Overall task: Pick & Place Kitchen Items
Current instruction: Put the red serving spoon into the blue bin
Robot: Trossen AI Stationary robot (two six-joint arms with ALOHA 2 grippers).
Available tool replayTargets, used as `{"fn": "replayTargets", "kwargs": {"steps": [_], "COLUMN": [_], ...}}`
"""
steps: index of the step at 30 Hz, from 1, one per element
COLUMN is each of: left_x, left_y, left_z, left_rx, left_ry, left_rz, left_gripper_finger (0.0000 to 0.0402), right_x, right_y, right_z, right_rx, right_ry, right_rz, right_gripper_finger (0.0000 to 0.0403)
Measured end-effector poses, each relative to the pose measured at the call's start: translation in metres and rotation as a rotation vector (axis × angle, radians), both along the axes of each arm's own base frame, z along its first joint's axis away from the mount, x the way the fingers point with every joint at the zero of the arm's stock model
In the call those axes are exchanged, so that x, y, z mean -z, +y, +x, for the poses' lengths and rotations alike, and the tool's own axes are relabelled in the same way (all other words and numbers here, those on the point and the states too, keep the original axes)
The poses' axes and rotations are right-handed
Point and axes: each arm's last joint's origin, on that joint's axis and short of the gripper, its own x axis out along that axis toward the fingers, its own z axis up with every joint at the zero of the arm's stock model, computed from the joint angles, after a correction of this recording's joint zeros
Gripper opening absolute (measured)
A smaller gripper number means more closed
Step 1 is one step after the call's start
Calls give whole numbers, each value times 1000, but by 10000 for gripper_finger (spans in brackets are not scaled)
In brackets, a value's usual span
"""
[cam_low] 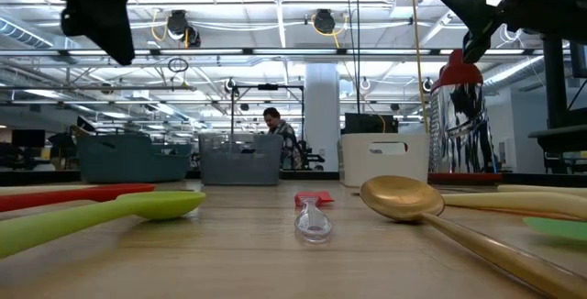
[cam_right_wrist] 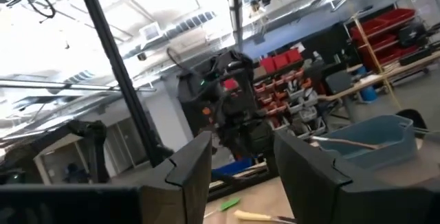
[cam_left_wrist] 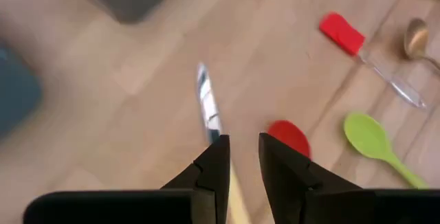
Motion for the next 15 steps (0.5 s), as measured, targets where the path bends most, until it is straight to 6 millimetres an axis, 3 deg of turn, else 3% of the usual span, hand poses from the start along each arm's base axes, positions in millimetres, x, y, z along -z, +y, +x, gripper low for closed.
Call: {"fn": "replayTargets", "kwargs": {"steps": [8, 15], "left_x": [45, 80], "left_y": [-68, -79], "left_z": [25, 38], "left_rx": [63, 9], "left_ry": [36, 182], "left_rz": [-151, -250], "left_gripper_finger": [81, 81], "right_x": [7, 8], "right_y": [2, 1], "right_z": [4, 5], "right_rx": [15, 25], "right_ry": [69, 71], "right_rz": [-67, -75], "right_gripper_finger": [149, 146]}}
